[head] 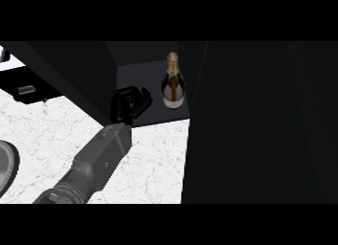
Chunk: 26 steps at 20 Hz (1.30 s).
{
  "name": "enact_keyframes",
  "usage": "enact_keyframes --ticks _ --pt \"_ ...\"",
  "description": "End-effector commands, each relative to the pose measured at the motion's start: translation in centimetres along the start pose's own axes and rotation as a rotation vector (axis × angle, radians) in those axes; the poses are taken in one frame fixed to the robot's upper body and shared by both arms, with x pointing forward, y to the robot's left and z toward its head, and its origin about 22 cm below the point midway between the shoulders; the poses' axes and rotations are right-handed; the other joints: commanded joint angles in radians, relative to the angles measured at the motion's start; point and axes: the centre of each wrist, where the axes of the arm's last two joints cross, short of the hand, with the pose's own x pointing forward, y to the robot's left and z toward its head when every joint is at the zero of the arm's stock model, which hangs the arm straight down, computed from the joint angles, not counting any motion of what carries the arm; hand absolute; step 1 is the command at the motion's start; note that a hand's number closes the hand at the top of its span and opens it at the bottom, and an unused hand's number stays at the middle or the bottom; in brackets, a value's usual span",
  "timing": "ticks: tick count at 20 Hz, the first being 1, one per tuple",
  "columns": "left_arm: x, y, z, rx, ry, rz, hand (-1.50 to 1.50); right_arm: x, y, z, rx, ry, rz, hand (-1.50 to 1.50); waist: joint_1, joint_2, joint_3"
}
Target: Pick up the wine, place it into the cabinet and close the cabinet
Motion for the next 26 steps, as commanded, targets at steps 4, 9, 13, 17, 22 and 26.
enact_keyframes --ticks 4,9,13,17,22,26 --pt "-0.6 0.4 0.5 0.018 0.001 -0.017 1.5 0.1 -0.1 0.5 0.009 -0.015 -0.032 -1.5 -0.014 0.002 -0.001" --pt "-0.6 0.4 0.5 0.041 -0.011 -0.044 1.5 0.1 0.2 0.1 0.038 -0.015 -0.025 -1.5 -0.014 0.004 -0.002" --pt "0.0 -0.3 0.2 0.019 -0.02 -0.035 1.5 -0.2 -0.3 -0.4 0.021 -0.002 -0.021 -1.5 -0.009 0.005 -0.001" --pt "1.8 -1.8 -1.0 0.043 -0.02 -0.043 1.5 -0.5 0.0 0.3 0.039 -0.002 -0.024 -1.5 -0.028 0.007 0.0" --pt "3.3 -3.0 -1.8 0.047 -0.062 -0.049 1.5 0.1 -0.8 0.5 0.029 -0.009 0.0 -1.5 -0.015 0.005 0.001" --pt "3.9 -3.5 -2.1 0.049 -0.051 -0.048 1.5 -0.1 -1.0 0.1 0.009 -0.001 -0.024 -1.5 -0.009 0.006 0.001"
